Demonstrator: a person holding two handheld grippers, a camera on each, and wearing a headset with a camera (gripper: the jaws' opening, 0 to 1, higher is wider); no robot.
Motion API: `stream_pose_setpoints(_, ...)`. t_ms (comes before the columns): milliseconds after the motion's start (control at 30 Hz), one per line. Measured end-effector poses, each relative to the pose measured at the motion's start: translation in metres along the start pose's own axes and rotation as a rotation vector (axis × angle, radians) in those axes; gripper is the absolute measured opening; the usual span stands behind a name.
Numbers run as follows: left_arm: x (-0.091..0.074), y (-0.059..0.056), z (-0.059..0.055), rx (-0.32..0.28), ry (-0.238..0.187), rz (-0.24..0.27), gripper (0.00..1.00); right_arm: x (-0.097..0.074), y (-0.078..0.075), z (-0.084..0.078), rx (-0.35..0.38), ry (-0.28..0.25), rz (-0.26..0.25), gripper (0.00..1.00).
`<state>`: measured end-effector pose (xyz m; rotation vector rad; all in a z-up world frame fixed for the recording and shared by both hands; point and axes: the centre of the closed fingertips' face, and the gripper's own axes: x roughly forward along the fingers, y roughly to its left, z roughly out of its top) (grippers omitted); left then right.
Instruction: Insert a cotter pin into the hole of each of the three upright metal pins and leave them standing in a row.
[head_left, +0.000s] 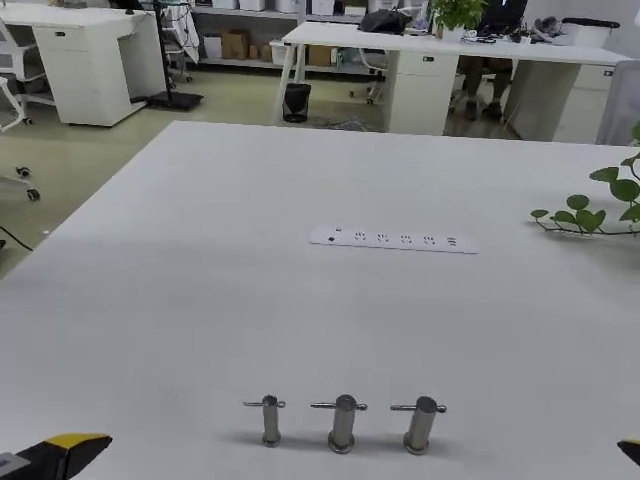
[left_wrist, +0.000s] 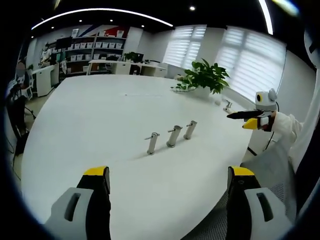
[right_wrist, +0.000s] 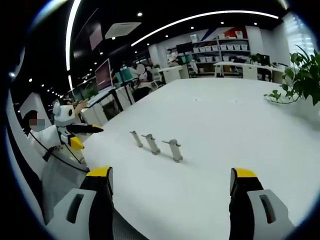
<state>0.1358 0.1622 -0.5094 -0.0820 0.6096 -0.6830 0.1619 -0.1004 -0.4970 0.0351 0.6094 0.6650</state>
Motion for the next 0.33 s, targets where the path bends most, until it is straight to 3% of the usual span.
stream_pose_setpoints(333,-0.0024,0.0,-0.0078,-0.009,0.025,-0.008,0.99,-0.0021,0.0038,-0.004,0.0,0.023,0.01,0.94)
